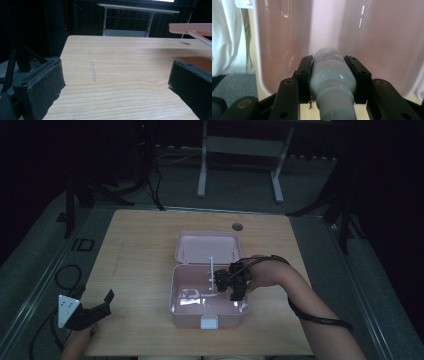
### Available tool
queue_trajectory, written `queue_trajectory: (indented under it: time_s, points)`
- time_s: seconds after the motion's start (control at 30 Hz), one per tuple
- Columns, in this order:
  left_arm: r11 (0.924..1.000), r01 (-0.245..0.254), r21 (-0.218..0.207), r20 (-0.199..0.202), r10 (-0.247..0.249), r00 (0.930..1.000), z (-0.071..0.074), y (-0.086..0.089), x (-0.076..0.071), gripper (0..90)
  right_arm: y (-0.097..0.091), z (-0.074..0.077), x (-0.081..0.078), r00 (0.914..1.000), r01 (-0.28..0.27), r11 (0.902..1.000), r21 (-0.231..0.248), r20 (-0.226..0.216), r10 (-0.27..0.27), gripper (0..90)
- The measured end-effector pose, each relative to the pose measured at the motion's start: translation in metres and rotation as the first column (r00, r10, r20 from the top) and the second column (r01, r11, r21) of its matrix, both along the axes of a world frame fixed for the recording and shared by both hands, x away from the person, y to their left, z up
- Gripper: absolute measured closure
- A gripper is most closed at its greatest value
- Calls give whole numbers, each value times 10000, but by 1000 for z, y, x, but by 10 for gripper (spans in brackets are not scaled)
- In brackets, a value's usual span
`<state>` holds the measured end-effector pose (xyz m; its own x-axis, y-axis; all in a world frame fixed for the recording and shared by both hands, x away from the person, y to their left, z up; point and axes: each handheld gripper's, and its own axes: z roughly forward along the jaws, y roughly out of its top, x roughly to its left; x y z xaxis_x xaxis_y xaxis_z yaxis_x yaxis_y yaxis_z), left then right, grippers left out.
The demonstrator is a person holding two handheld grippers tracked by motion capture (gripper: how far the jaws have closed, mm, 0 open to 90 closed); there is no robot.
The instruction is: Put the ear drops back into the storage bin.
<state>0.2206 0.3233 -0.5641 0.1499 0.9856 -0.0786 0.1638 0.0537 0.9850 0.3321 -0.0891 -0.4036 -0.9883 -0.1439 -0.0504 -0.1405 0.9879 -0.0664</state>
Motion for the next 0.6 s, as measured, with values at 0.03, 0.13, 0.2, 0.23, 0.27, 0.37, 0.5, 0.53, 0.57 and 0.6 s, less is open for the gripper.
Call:
queue_trajectory:
  time_s: [0.03, 0.13, 0.2, 0.23, 0.27, 0.37, 0.5, 0.53, 0.57, 0.6]
  points:
    - [10000, 2, 8, -4, -2, 10000, 0, 0, 0, 4, 0, 0, 0, 10000, 0, 10000, 0, 0, 0, 596]
    - [10000, -9, 10, -13, 9, 10000, 0, 0, 0, 4, 2, -14, 1, 9999, -47, 10000, -37, -131, 46, 596]
    - [10000, -9, 6, -14, 9, 10000, 0, 0, 0, 4, 2, -17, 2, 9999, -80, 9999, -61, -123, 79, 596]
    - [10000, -2, 8, -7, 2, 10000, 0, 0, 0, 4, 4, -24, 2, 9998, -101, 9999, -77, -153, 100, 596]
    - [10000, -8, 8, -8, 8, 10000, 0, 0, 0, 4, 4, -26, 2, 9998, -120, 9999, -60, -164, 119, 596]
    - [10000, -4, 3, -6, 4, 10000, 0, 0, 0, 4, 4, -34, 3, 9996, -240, 9997, -48, -167, 239, 596]
    - [10000, -7, -8, -17, 7, 10000, 0, 0, 0, 4, 4, -43, 5, 9998, -162, 9999, -29, -135, 162, 596]
    - [10000, -11, -3, -13, 11, 10000, 0, 0, 0, 4, 5, -48, 5, 9999, -104, 9999, -80, -113, 103, 596]
    - [10000, -11, -3, -13, 11, 10000, 0, 0, 0, 4, 5, -51, 6, 9999, -30, 9999, -114, -159, 28, 596]
    - [10000, -9, -3, -12, 9, 10000, 0, 0, 0, 4, 5, -52, 6, 9998, -32, 9999, -139, -173, 29, 596]
